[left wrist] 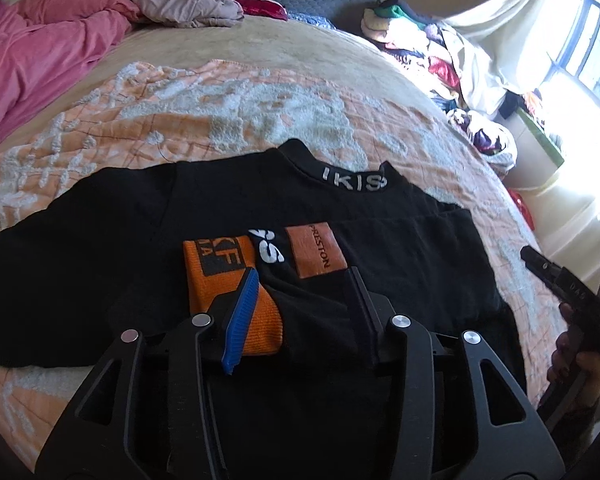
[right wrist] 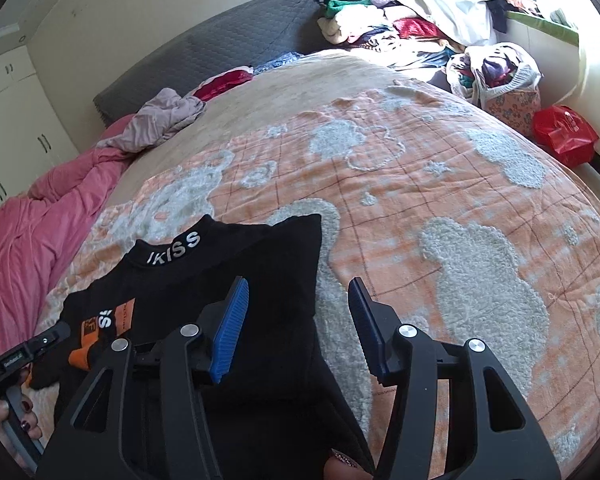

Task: Fold small clothes
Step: 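Lower the held cuff onto the shirt body with the left gripper, then open the left gripper and withdraw it from the laid cuff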

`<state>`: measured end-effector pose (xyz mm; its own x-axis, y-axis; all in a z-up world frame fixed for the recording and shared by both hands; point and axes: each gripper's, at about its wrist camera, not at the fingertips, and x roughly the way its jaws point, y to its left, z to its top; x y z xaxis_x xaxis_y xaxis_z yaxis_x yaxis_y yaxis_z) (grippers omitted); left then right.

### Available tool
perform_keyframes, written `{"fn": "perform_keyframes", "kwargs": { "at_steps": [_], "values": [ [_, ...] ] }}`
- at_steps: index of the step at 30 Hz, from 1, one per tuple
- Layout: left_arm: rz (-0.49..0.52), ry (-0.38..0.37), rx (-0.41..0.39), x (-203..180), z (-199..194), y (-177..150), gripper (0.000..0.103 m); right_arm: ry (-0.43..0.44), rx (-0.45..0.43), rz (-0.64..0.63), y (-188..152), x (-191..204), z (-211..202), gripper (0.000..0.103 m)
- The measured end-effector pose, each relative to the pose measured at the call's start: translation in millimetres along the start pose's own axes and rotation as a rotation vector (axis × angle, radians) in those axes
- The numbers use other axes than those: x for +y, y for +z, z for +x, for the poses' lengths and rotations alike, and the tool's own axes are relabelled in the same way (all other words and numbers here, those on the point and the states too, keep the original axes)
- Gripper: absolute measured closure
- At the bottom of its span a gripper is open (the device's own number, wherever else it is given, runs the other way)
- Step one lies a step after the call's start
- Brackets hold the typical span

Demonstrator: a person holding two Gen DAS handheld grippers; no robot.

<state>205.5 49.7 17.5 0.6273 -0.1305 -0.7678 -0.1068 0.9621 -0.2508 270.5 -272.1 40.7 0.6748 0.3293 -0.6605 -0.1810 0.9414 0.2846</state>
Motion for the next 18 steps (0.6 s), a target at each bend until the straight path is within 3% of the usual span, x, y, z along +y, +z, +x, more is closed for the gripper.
{"fn": "perform_keyframes", "kwargs": {
  "at_steps": [2, 5, 10, 13, 16, 18],
  "values": [
    [0.028, 0.042, 0.041, -3, 14, -7, 0.056, -0.001, 0.009, -0.047, -3, 11, 3, 0.052],
    [0.065, 0.081, 0.1, -2, 32, -20, 0.055, 0.018, 0.027, -0.104, -8, 25, 8, 0.051],
    [0.09, 0.07, 0.087, 3, 31, -30, 0.055, 0.048, 0.06, -0.175, -18, 45, 16, 0.049],
    [0.079, 0.055, 0.089, 5, 30, -29, 0.054, 0.053, 0.098, -0.191, -22, 49, 24, 0.039],
    [0.08, 0.047, 0.086, 4, 29, -30, 0.053, -0.014, 0.157, -0.198, -27, 44, 36, 0.038],
    [0.083, 0.04, 0.086, 5, 29, -30, 0.053, -0.109, 0.218, -0.221, -33, 36, 49, 0.038]
  ]
}}
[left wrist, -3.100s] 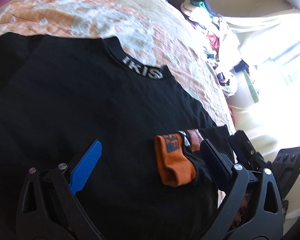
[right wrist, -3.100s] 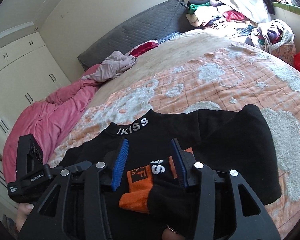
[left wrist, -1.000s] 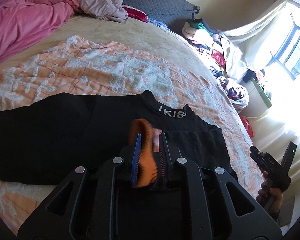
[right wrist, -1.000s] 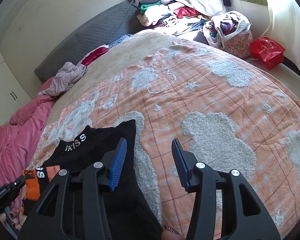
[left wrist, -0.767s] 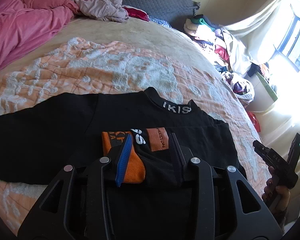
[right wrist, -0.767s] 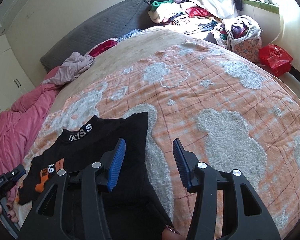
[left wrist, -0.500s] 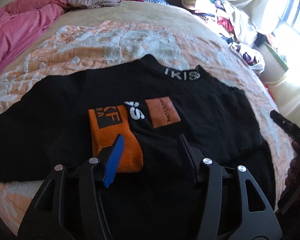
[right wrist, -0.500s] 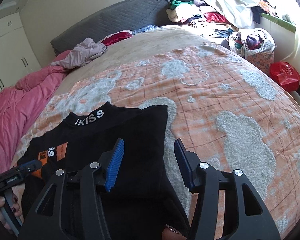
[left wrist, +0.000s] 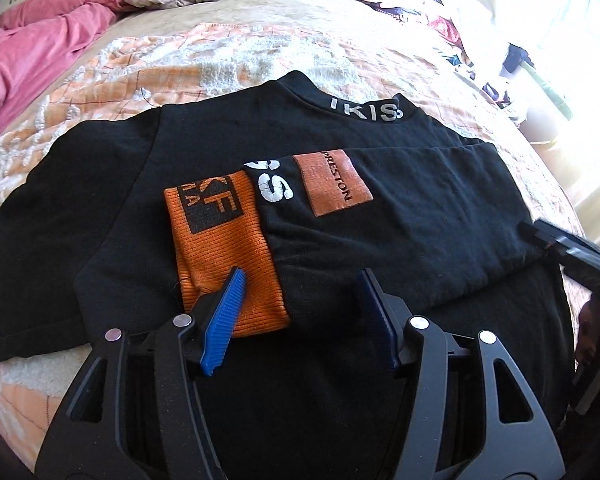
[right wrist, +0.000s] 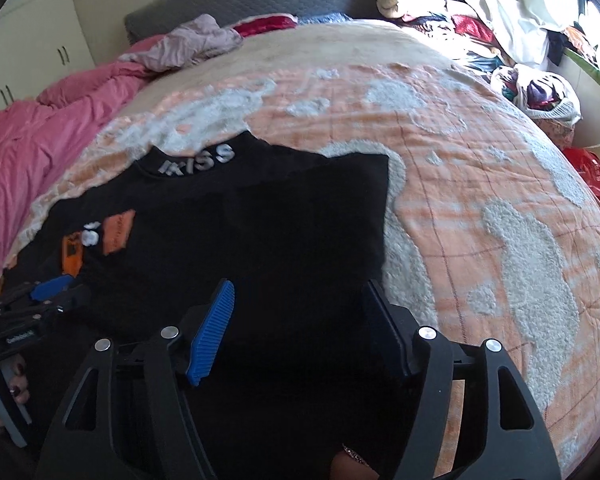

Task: Fold small clothes
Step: 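Open the left gripper and withdraw it from the laid cuff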

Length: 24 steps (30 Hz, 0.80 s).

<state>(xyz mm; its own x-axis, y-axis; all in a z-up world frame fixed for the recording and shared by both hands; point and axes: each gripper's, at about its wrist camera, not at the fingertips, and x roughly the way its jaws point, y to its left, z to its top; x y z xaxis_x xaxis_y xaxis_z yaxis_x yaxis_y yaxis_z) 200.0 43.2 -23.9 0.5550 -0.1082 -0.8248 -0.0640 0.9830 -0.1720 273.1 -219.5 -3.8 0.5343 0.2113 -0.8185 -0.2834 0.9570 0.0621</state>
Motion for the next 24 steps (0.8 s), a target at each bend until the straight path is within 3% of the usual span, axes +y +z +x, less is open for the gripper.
{"fn": "perform_keyframes", "kwargs": {
  "at_steps": [1, 5, 10, 14, 17, 20, 24],
  "values": [
    [0.002, -0.004, 0.003, 0, 0, 0, 0.053, -0.033, 0.032, -0.006, -3, -4, 8, 0.037],
    [0.002, -0.015, 0.016, 1, -1, 2, 0.053, 0.009, 0.035, 0.042, -4, -13, 11, 0.035],
    [-0.008, -0.026, 0.005, 2, -1, 1, 0.053, 0.013, -0.046, 0.031, -2, -6, -8, 0.035],
    [-0.02, -0.031, -0.004, 3, -2, 0, 0.051, 0.103, -0.108, -0.045, -2, 16, -23, 0.035],
    [-0.026, -0.031, -0.004, 3, -3, 0, 0.051, 0.154, -0.07, -0.087, -3, 29, -17, 0.035],
    [-0.035, -0.038, -0.003, 4, -5, 0, 0.051, 0.115, 0.05, -0.099, -8, 37, 5, 0.035],
    [-0.051, -0.042, -0.001, 6, -8, 0, 0.051, 0.128, 0.047, -0.093, -6, 35, 3, 0.035]
  ]
}}
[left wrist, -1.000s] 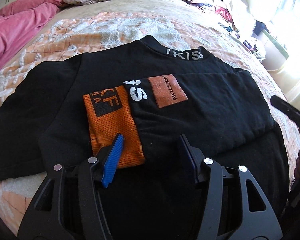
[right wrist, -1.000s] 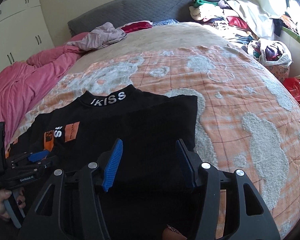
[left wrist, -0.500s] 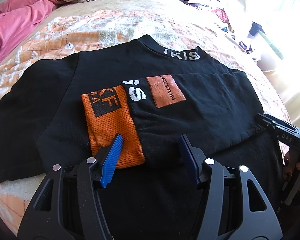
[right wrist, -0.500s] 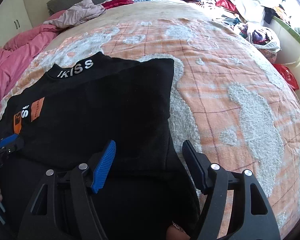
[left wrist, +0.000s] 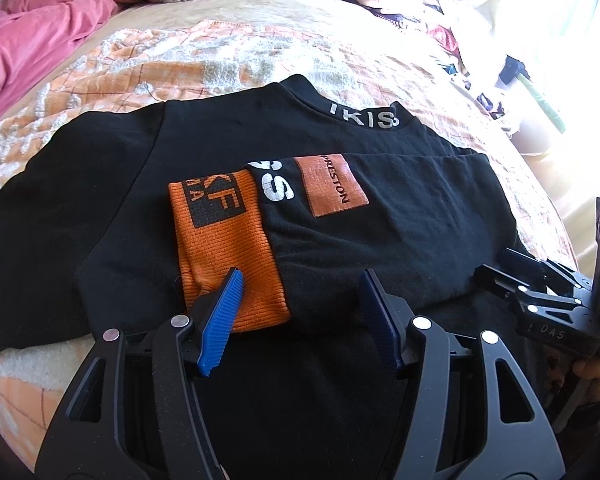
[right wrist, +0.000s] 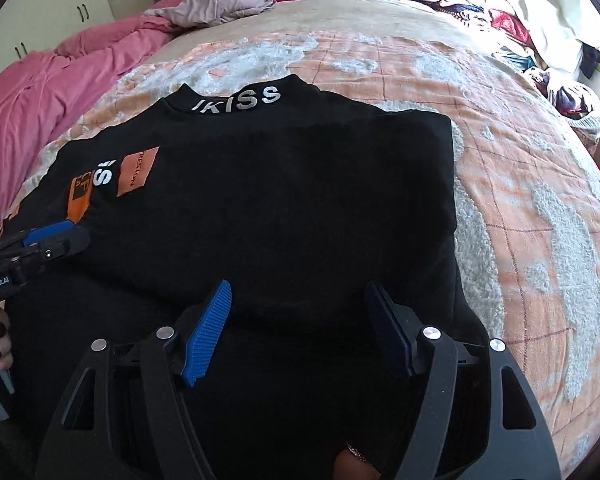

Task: Fold small clothes
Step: 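Open the left gripper and withdraw it from the laid cuff, then move the left gripper to the other sleeve's orange cuff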

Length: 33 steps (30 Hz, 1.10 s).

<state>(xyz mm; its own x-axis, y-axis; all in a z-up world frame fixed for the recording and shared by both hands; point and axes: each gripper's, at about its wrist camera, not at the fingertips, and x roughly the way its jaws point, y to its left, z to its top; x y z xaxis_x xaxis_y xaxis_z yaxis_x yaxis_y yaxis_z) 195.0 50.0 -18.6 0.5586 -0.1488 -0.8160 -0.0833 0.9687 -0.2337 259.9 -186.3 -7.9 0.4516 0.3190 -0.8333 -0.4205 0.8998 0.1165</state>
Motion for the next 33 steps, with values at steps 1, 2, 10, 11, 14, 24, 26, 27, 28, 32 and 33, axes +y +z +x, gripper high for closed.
{"fn": "perform_keyframes", "kwargs": {
  "at_steps": [1, 2, 10, 11, 14, 24, 26, 27, 28, 32, 33],
  "values": [
    [-0.004, -0.001, -0.001, 1, -1, 0, 0.051, 0.01, -0.006, 0.008, 0, -2, -1, 0.035],
    [-0.007, -0.002, -0.001, 1, -2, 0, 0.051, 0.016, -0.008, 0.016, 1, -4, -3, 0.035],
    [-0.023, -0.01, -0.029, 2, -16, -1, 0.045, 0.026, -0.071, 0.031, 2, -4, -19, 0.019],
    [-0.024, -0.01, -0.032, 3, -18, -1, 0.045, 0.025, -0.078, 0.029, 2, -3, -21, 0.019],
    [-0.034, -0.015, -0.038, 4, -22, -3, 0.039, 0.027, -0.103, 0.02, 3, 0, -27, 0.019],
    [-0.076, -0.017, -0.091, 17, -47, -6, 0.017, 0.052, -0.189, 0.045, 7, -1, -48, 0.005],
    [-0.083, -0.016, -0.099, 19, -51, -7, 0.017, 0.055, -0.2, 0.041, 8, 0, -50, 0.005],
    [-0.086, -0.013, -0.103, 21, -53, -7, 0.015, 0.056, -0.204, 0.038, 8, 2, -52, 0.005],
    [-0.089, -0.012, -0.108, 22, -55, -7, 0.012, 0.057, -0.209, 0.035, 8, 3, -53, 0.005],
    [-0.102, 0.003, -0.13, 29, -65, -8, 0.01, 0.063, -0.222, 0.019, 8, 10, -57, 0.005],
    [-0.108, 0.006, -0.134, 31, -66, -9, 0.01, 0.064, -0.225, 0.015, 8, 13, -58, 0.005]
  ]
}}
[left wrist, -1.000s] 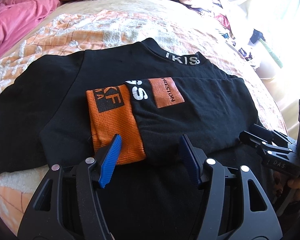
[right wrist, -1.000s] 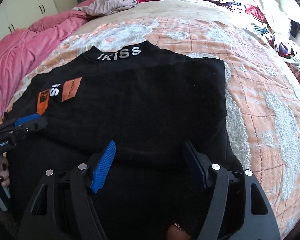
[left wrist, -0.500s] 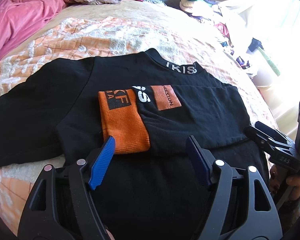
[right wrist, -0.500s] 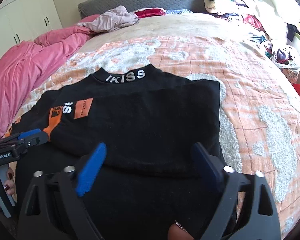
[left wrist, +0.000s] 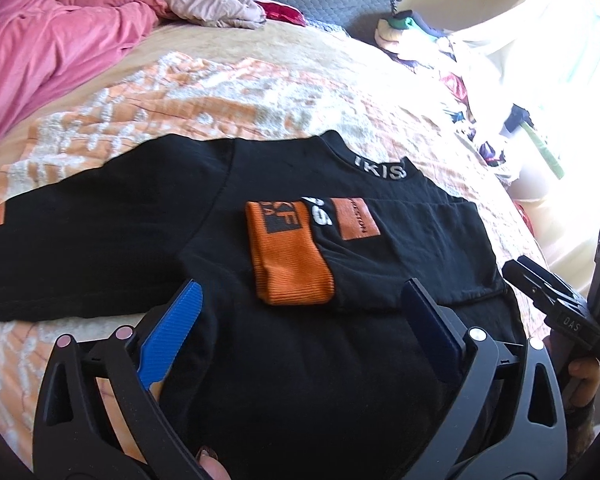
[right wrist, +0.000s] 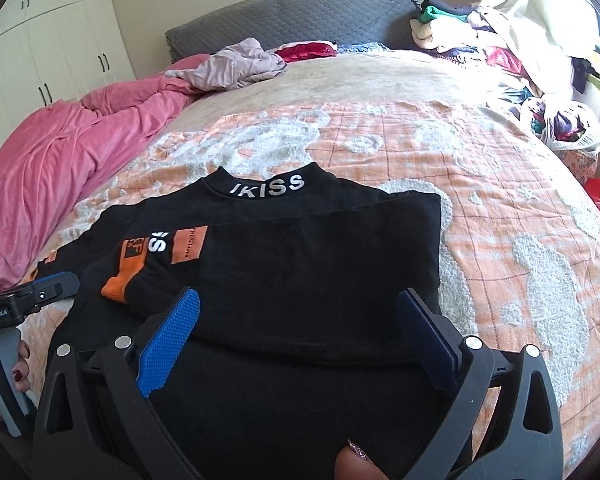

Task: Fold small clothes
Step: 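Move the left gripper to the other sleeve's orange cuff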

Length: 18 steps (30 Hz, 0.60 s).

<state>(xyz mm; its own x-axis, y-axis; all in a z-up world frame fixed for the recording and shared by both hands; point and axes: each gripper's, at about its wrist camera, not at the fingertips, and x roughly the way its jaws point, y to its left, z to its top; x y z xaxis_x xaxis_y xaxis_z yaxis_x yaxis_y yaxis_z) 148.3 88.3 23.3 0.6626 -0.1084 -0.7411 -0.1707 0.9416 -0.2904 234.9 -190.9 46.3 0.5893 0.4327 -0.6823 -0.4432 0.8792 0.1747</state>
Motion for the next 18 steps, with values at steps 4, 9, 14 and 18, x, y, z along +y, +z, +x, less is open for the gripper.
{"fn": "perform_keyframes", "kwargs": {
  "at_steps": [4, 9, 14, 18],
  "values": [
    [-0.023, 0.017, -0.018, 11, -9, -1, 0.01, 0.005, -0.008, -0.018, 0, 9, -3, 0.005],
    [-0.05, 0.069, -0.045, 29, -21, -4, 0.01, 0.018, -0.019, -0.037, -1, 25, -4, 0.005],
    [-0.093, 0.09, -0.057, 49, -32, -9, 0.01, 0.038, -0.029, -0.064, -2, 44, -6, 0.005],
    [-0.126, 0.106, -0.068, 65, -43, -14, 0.01, 0.058, -0.034, -0.083, -3, 61, -7, 0.005]
  ]
}}
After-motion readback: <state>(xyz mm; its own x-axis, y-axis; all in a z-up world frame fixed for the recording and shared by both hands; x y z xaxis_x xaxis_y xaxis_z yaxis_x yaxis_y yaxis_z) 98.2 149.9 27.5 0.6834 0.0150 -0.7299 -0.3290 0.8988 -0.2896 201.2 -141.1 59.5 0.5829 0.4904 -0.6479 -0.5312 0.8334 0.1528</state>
